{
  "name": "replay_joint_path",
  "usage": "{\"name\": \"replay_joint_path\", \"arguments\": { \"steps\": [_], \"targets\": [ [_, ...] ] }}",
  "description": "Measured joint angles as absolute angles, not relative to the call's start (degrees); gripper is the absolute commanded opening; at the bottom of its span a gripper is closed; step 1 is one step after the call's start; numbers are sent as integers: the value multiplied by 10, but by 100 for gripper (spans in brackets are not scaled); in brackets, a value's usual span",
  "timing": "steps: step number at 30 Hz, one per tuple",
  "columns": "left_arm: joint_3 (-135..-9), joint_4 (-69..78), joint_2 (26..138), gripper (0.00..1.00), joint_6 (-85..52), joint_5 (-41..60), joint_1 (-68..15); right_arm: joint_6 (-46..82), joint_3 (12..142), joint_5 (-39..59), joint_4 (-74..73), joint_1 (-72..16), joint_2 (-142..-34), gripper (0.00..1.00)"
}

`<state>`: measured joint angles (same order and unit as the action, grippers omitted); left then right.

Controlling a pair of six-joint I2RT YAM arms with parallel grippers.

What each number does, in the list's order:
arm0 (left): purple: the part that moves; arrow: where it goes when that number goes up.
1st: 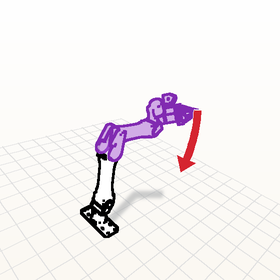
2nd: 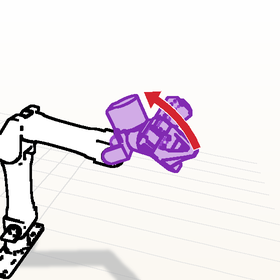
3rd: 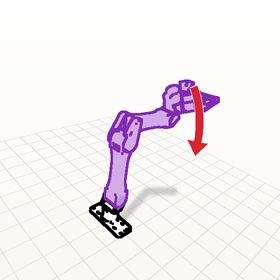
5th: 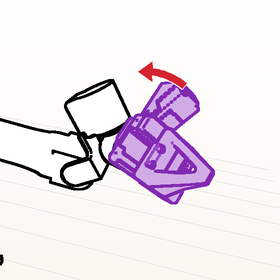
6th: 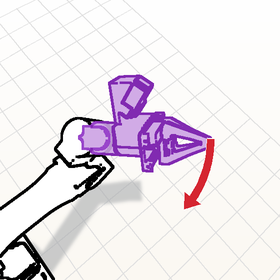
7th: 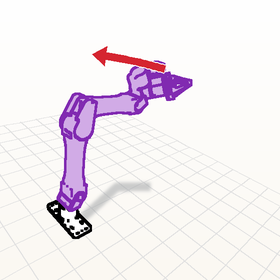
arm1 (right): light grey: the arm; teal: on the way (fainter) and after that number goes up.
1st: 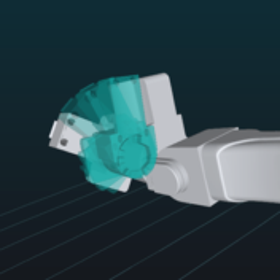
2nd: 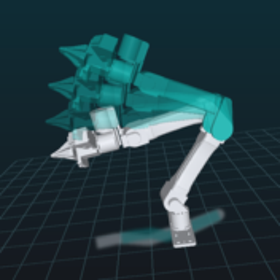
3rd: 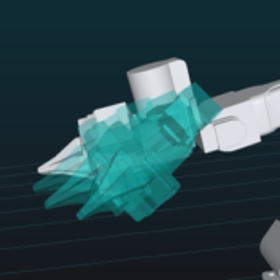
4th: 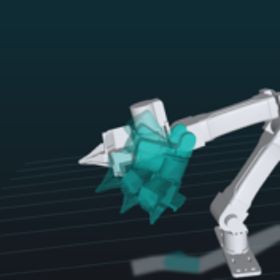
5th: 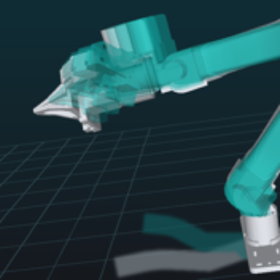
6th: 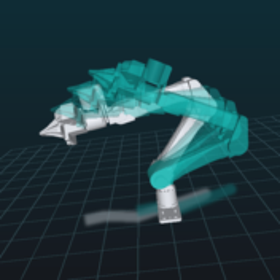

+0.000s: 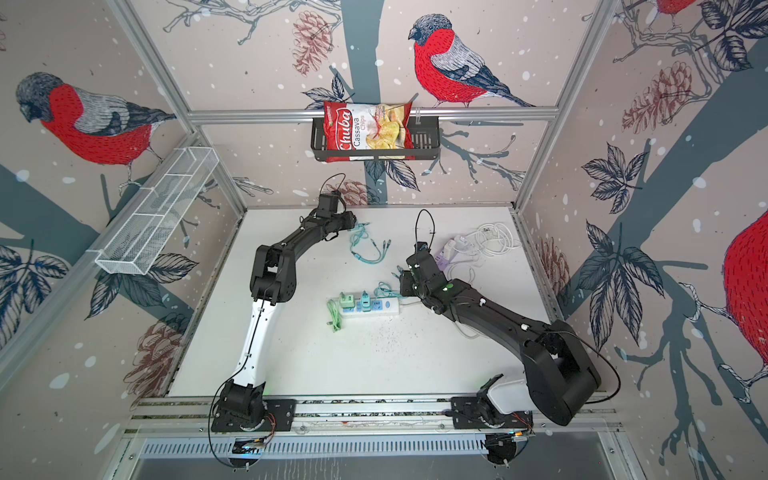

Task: Insert the plug
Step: 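Swing the left gripper over the second teal charger while the right arm shifts farther out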

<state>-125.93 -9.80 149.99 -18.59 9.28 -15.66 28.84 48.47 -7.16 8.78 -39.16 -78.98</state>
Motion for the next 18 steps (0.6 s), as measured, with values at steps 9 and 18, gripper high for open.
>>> {"name": "replay_joint_path", "arguments": {
  "steps": [9, 18],
  "targets": [
    [-1067, -30, 1395, 44, -197, 118, -189, 286, 482, -68, 91, -378, -788, 49],
    [-927, -6, 1304, 49, -197, 118, -210, 271, 482, -55, 91, -363, -781, 50]
  ]
}}
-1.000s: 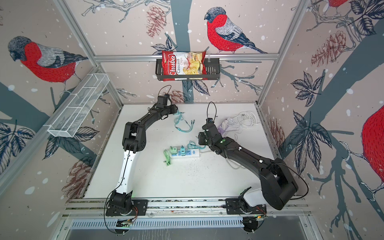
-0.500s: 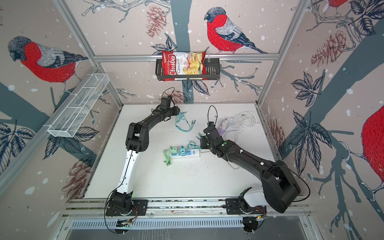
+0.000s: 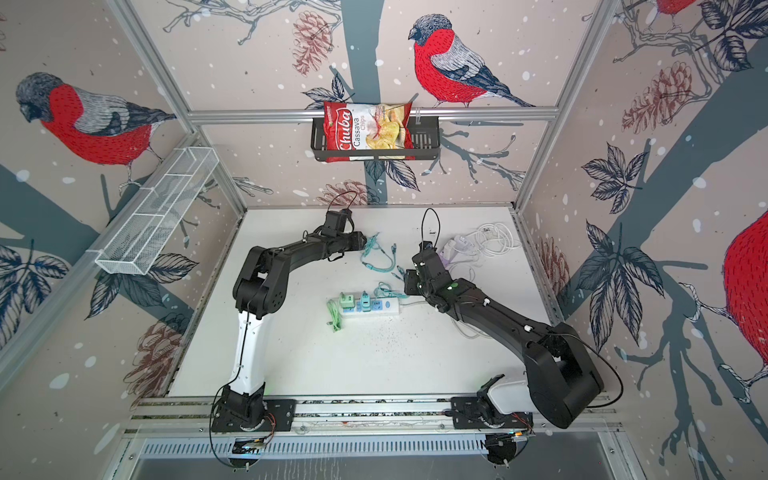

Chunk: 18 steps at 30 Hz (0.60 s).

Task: Insert the plug
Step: 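Swing the left gripper over the second teal charger while the right arm shifts farther out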

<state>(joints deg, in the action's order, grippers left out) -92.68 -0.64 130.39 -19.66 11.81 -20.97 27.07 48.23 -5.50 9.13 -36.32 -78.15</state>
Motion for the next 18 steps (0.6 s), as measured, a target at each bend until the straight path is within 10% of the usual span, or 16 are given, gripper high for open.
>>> {"name": "replay_joint_path", "arguments": {
  "steps": [18],
  "targets": [
    [-927, -10, 1293, 57, -100, 118, -220, 260, 469, -44, 104, -349, -768, 50]
  ]
}}
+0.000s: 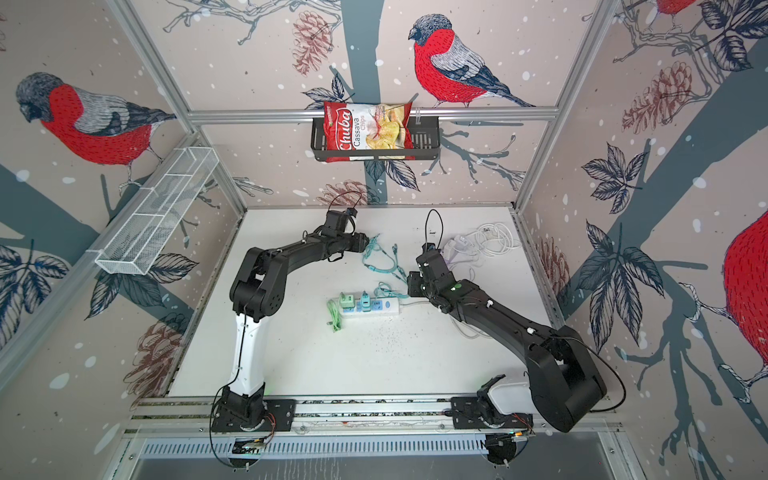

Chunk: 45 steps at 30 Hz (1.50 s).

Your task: Insert the plug

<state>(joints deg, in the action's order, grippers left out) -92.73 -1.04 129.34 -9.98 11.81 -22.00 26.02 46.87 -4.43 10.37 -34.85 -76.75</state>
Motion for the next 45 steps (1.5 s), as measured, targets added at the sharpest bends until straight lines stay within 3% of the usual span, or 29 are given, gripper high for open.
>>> {"name": "replay_joint_path", "arguments": {
  "steps": [31, 45],
  "targets": [
    [-961, -52, 1322, 55, 0, 88, -231, 242, 459, -29, 114, -338, -755, 50],
    [-923, -72, 1292, 53, 2, 88, -273, 235, 466, -17, 117, -337, -756, 50]
  ]
}}
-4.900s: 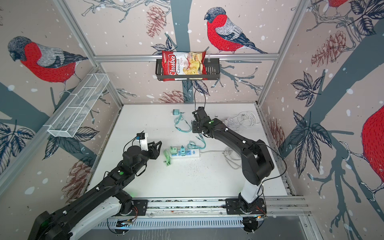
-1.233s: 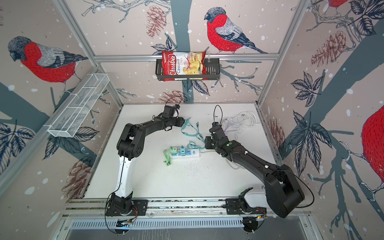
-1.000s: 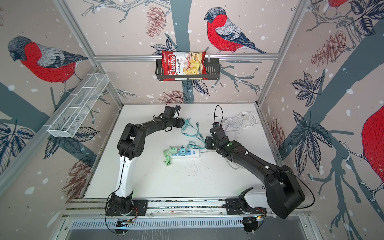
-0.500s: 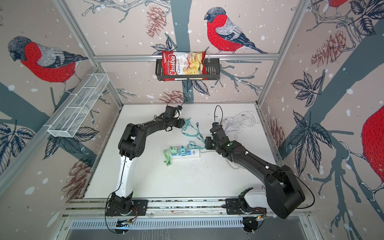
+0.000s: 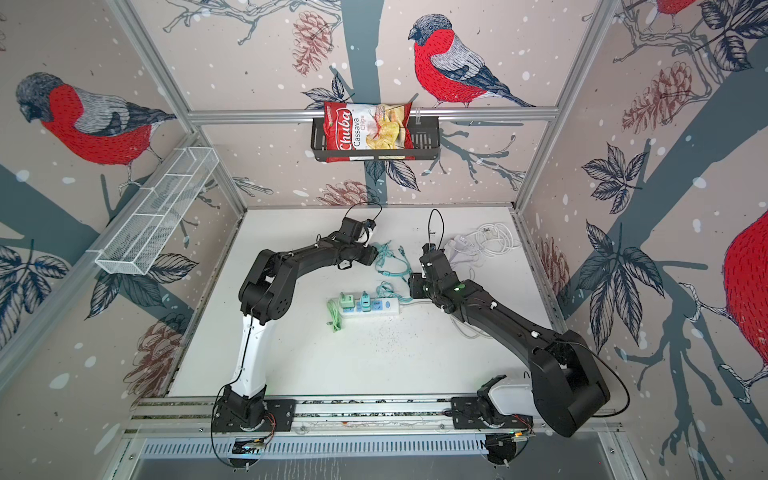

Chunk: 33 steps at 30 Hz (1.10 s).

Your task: Insert the plug

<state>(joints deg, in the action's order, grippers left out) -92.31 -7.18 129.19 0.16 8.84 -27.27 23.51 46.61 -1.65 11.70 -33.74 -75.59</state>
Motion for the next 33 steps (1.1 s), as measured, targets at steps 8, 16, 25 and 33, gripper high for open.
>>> {"name": "replay_joint_path", "arguments": {
  "steps": [8, 16, 25, 33],
  "targets": [
    [-929, -83, 1286, 54, 20, 74, -273, 225, 467, -12, 125, -334, -756, 51],
    [-943, -93, 1296, 54, 63, 74, -273, 224, 468, -10, 127, -332, -750, 51],
    [-952, -97, 1311, 50, 84, 75, -273, 224, 468, -8, 134, -329, -749, 51],
    [-958, -96, 1317, 35, 94, 78, -276, 223, 468, -6, 138, -326, -748, 51]
  ]
}}
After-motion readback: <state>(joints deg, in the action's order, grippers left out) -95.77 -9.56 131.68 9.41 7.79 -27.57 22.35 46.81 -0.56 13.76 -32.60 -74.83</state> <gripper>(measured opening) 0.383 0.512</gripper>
